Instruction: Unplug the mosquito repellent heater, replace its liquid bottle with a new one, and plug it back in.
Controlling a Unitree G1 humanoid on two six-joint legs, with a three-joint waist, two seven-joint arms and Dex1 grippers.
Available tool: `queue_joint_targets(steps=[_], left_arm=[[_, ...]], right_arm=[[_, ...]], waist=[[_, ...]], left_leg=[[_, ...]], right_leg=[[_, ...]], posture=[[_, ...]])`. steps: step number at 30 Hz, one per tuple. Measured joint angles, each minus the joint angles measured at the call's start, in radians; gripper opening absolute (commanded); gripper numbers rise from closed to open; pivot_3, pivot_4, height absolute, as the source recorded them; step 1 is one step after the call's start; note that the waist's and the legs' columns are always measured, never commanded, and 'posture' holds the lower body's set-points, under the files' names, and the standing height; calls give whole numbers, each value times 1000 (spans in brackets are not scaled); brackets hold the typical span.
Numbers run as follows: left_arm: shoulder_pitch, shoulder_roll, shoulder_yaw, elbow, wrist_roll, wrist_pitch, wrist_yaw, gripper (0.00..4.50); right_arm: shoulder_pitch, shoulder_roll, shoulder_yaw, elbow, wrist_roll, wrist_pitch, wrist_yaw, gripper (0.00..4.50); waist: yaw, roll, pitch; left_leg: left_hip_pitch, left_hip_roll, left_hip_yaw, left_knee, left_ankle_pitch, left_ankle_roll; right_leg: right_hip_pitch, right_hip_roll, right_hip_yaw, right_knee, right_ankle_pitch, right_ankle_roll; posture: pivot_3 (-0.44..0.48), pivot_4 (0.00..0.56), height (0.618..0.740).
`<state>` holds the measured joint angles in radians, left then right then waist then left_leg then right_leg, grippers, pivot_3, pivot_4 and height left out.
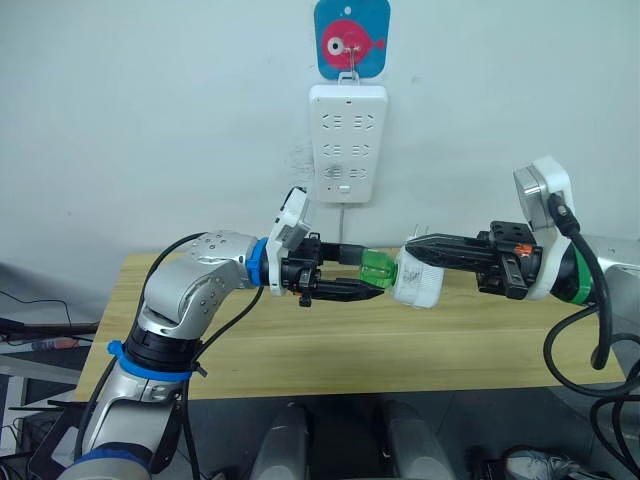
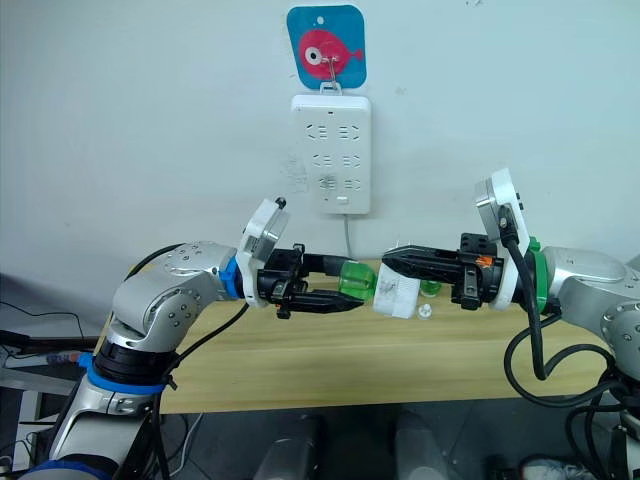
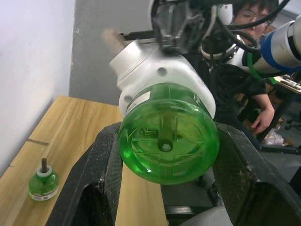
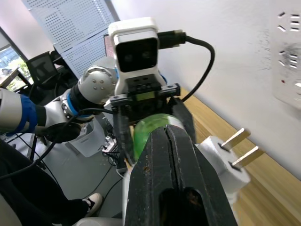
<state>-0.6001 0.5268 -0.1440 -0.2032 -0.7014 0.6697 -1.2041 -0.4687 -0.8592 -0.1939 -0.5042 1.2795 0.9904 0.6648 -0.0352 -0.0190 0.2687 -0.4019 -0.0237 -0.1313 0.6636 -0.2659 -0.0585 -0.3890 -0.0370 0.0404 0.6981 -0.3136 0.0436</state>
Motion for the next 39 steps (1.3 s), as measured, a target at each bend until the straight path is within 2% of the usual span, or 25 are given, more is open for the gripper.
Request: queue_joint_targets(steps=[7,15,24,27,31,36,39], left_arm=[[12,4,10,-23,-41,38,-5,2343],[-4,-12,53,-20,-122,144,54,2335],[-12,-19,54,-22,-128,167,71,2335],[-16,-45,53,-20,-76,88,102,2335],[-16,-44,50,-14,-13,6,100,2335],[-20,-67,53,21,-20,24,124,2334],[-32,-86,60,39,-40,54,146,2334]], right_arm=[[-15,8,12,42,-11,0,9,0],[-16,20,11,81,-62,-7,-5,0],[-33,65,3,84,-64,-7,-74,0],[-11,48,-67,93,11,15,-128,0],[91,-3,-162,90,103,49,-176,922],[232,-60,-248,73,247,86,-196,2800],[328,-69,-271,66,369,84,-263,3857]], waist=[[0,0,0],[0,0,0],[0,0,0],[4,0,0],[4,0,0],[3,1,-1],[2,0,-1]], left_leg=[[0,0,0,0,0,0],[0,0,0,0,0,0],[0,0,0,0,1,-1],[0,0,0,0,1,-1],[-1,0,1,0,1,-1],[0,0,1,0,-1,2],[0,0,1,0,-1,2]], right_leg=[[0,0,0,0,0,0],[0,0,0,0,0,0],[0,0,0,0,0,0],[0,0,0,0,0,0],[0,0,0,0,0,0],[0,0,0,1,0,0],[0,0,0,1,0,0]], posture=[[-25,193,732],[-27,193,732],[-27,186,732],[-32,186,732],[-40,182,732],[-48,180,732],[-50,177,732]])
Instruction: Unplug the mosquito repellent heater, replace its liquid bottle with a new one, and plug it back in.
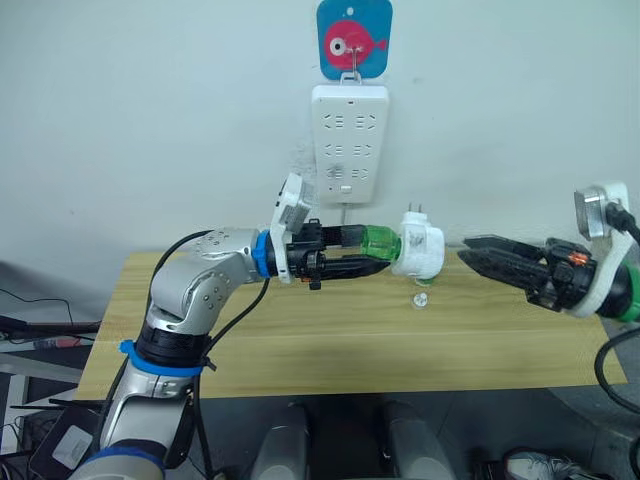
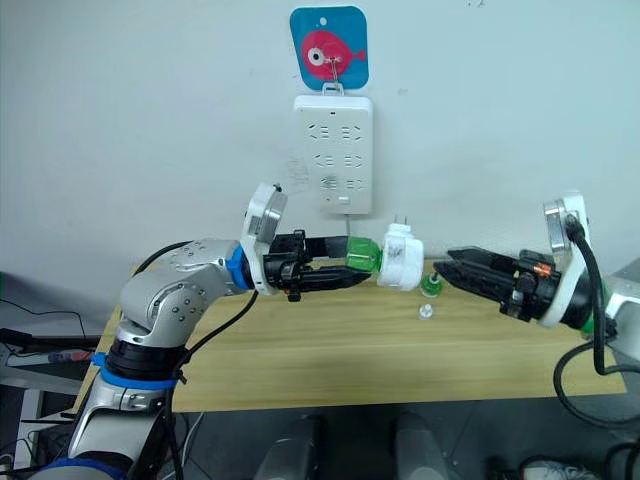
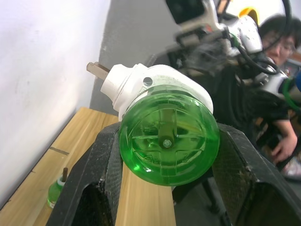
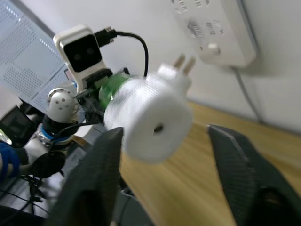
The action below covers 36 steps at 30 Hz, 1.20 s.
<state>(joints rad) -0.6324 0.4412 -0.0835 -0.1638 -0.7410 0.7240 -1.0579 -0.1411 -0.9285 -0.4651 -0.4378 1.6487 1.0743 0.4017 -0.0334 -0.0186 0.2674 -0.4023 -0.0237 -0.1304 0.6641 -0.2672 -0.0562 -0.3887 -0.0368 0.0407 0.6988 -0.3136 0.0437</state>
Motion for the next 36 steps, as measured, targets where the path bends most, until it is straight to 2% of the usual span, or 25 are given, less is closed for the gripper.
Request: queue_joint_targets(steps=[2,8,13,21,31,34,36], left_arm=[[-9,-2,8,3,-13,21,3,2334],[-14,0,14,3,-78,92,7,2334],[-24,6,31,3,-96,115,9,2334],[-23,11,49,-11,-134,143,16,2334],[-8,31,49,-27,-144,148,-7,2334],[-6,32,49,-28,-144,143,-15,2334],[-2,36,48,-34,-142,137,-25,2334]], right_arm=[[45,1,4,0,93,-11,-55,4494],[71,41,83,1,282,-87,-182,4500],[42,171,139,15,297,-106,-193,4500],[-2,243,189,14,297,-107,-221,4500],[-54,268,214,24,297,-103,-243,4500],[-56,268,216,27,297,-101,-243,3884],[-57,268,222,29,297,-101,-244,3242]], waist=[[-2,0,0],[-10,0,-1],[-16,1,-2],[-17,1,-2],[-18,2,-3],[-18,2,-3],[-18,2,-3]], left_leg=[[0,0,0,0,0,0],[0,0,0,0,1,-2],[0,0,0,0,2,-3],[0,0,-1,0,2,-3],[0,0,0,0,2,-3],[0,0,-1,0,2,-3],[0,0,0,0,2,-3]], right_leg=[[0,0,0,0,0,0],[0,0,0,0,0,0],[0,1,0,0,0,0],[0,1,0,0,0,0],[0,1,0,0,0,0],[0,1,0,0,0,0],[0,1,0,0,0,0]], posture=[[-51,177,732],[-39,177,732],[-33,178,732],[-30,179,732],[-21,181,732],[-19,182,732],[-18,182,732]])
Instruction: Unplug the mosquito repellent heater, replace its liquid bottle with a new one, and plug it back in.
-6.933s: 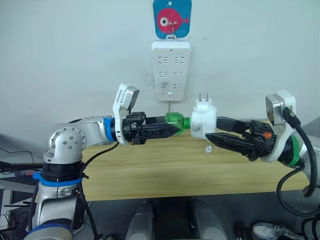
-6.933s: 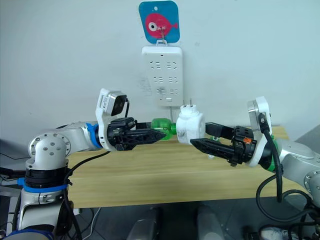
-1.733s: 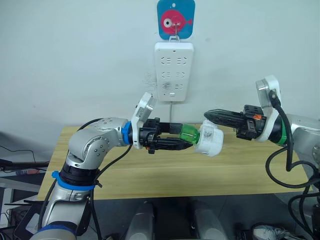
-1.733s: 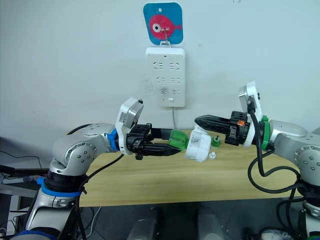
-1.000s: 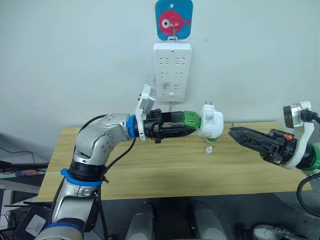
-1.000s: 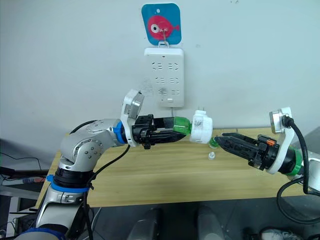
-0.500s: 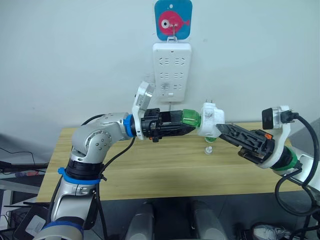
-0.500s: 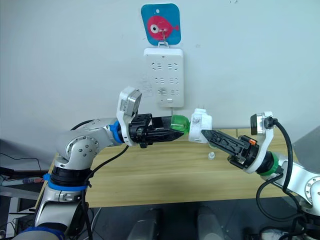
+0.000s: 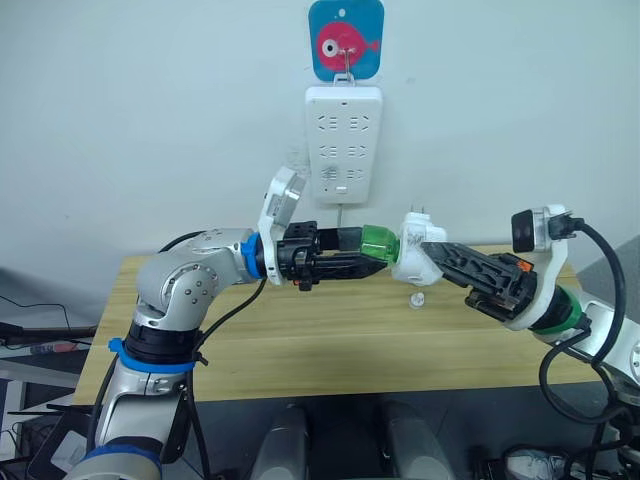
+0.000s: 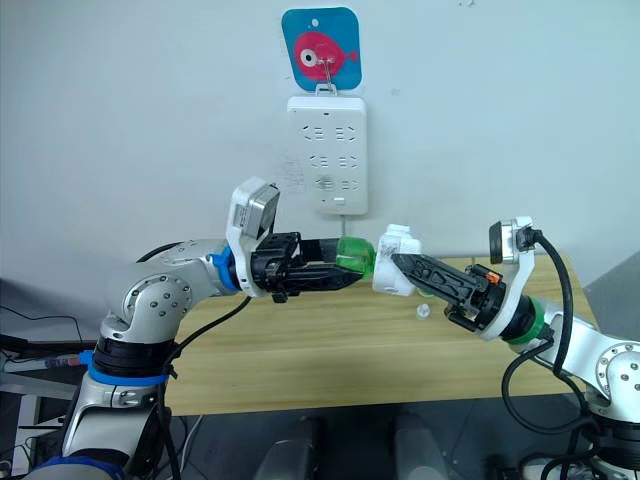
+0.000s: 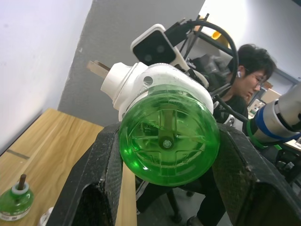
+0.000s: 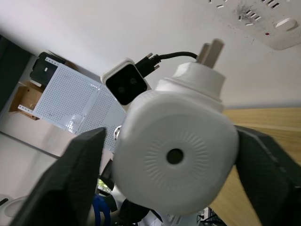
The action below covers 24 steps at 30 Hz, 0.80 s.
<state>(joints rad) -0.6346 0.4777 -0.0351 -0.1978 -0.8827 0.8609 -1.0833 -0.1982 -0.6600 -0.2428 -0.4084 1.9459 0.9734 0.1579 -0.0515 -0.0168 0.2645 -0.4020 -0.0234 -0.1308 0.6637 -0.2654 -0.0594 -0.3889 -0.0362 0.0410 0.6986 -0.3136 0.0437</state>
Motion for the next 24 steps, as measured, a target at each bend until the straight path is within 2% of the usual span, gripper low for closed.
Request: queue_joint_targets(steps=[10,11,14,18,24], left_arm=[[29,10,-29,-25,76,-96,-20,2333],[29,11,-40,-25,101,-120,-21,3055],[29,13,-83,-26,192,-222,-38,3845],[28,33,-94,-26,258,-310,-59,3850],[19,49,-90,-52,264,-320,-48,3850]], right_arm=[[0,-22,10,14,0,16,9,3174],[1,-24,10,20,0,16,9,3174],[2,-26,18,21,-2,20,9,3174],[5,-34,22,21,-1,24,11,3174],[4,-71,11,28,-1,35,15,3174]], waist=[[1,0,0],[1,0,0],[2,0,0],[3,0,0],[4,0,0]], left_leg=[[0,0,0,0,0,0],[0,0,0,0,0,1],[0,0,0,0,-1,1],[0,0,0,0,-1,2],[0,0,0,0,-2,3]], right_leg=[[0,0,0,0,0,0],[0,0,0,0,0,0],[0,0,0,0,0,0],[0,0,0,0,0,0],[0,0,0,0,0,0]], posture=[[-12,184,732],[-12,184,732],[-13,186,732],[-9,187,732],[-1,180,732]])
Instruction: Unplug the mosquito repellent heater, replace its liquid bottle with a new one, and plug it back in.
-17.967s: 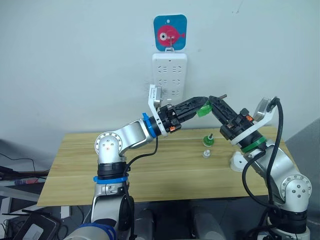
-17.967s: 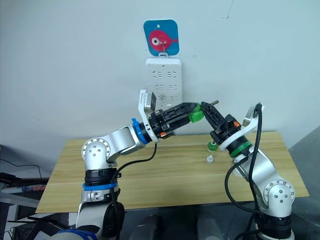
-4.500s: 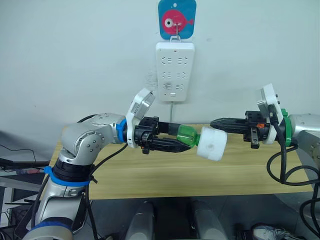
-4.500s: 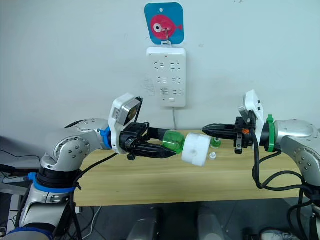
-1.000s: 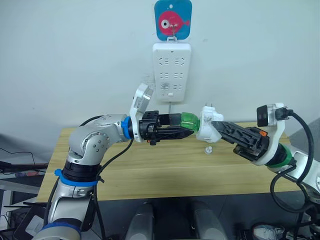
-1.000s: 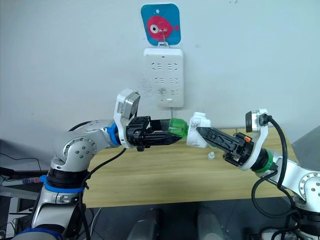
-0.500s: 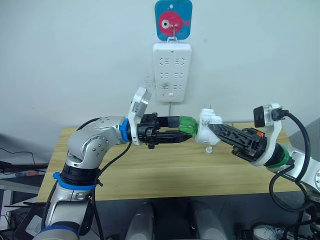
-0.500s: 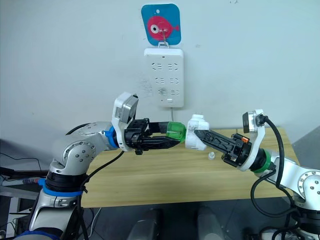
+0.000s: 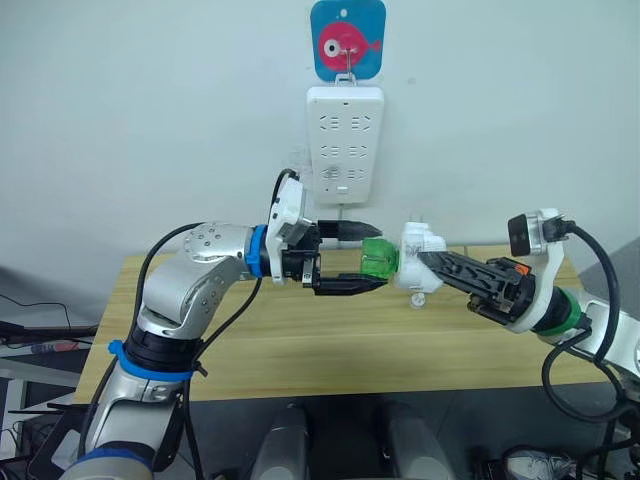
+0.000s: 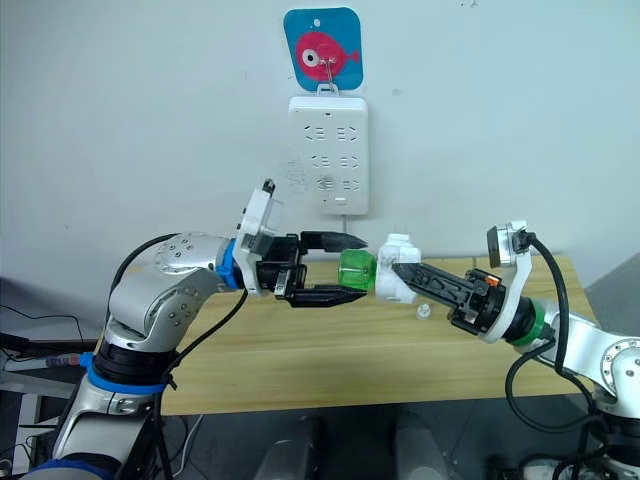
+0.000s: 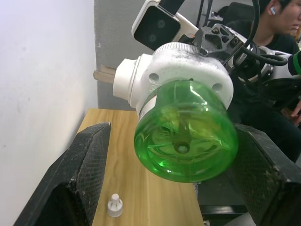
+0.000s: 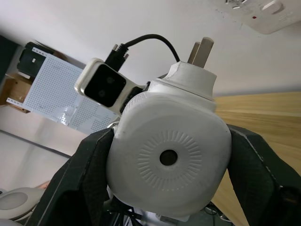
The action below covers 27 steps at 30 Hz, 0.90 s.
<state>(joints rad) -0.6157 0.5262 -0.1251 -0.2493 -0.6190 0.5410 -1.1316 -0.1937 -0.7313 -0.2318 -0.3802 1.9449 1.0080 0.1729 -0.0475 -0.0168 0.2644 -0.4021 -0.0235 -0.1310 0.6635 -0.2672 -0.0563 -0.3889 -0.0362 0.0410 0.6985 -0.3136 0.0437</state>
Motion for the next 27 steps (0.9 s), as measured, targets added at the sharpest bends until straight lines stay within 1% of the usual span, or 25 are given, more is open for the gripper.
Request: queue_joint_targets(steps=[5,8,11,12,18,27], left_arm=[[2,17,1,-19,1,-4,-15,3850],[2,15,-4,-18,3,-13,-20,3241],[3,11,-18,-17,11,-32,-31,2364],[4,8,-19,-15,15,-41,-33,2264],[9,-2,-24,-14,45,-77,-38,2264],[12,-7,-24,-5,44,-88,-39,2264]], right_arm=[[-1,-6,2,2,0,13,2,3174],[-3,-11,2,3,0,17,2,3174],[-4,-16,2,10,0,16,3,3174],[-4,-21,2,10,0,16,5,3174],[-4,-35,1,10,-1,12,13,3174],[-10,-50,10,10,-3,9,19,3174]], waist=[[1,0,0],[2,0,0],[3,0,0],[4,0,0],[7,0,0],[8,0,0]], left_leg=[[0,0,0,0,0,0],[0,0,0,0,0,0],[0,0,0,0,0,0],[0,0,0,0,0,0],[0,0,0,0,0,0],[0,0,0,0,0,0]], right_leg=[[0,0,0,0,0,0],[0,0,0,0,0,0],[0,0,0,0,0,0],[0,0,0,0,0,0],[0,0,0,0,0,0],[0,0,0,0,0,0]], posture=[[-3,177,732],[-6,177,732],[-6,174,732],[-6,174,732],[-6,173,732],[-7,176,732]])
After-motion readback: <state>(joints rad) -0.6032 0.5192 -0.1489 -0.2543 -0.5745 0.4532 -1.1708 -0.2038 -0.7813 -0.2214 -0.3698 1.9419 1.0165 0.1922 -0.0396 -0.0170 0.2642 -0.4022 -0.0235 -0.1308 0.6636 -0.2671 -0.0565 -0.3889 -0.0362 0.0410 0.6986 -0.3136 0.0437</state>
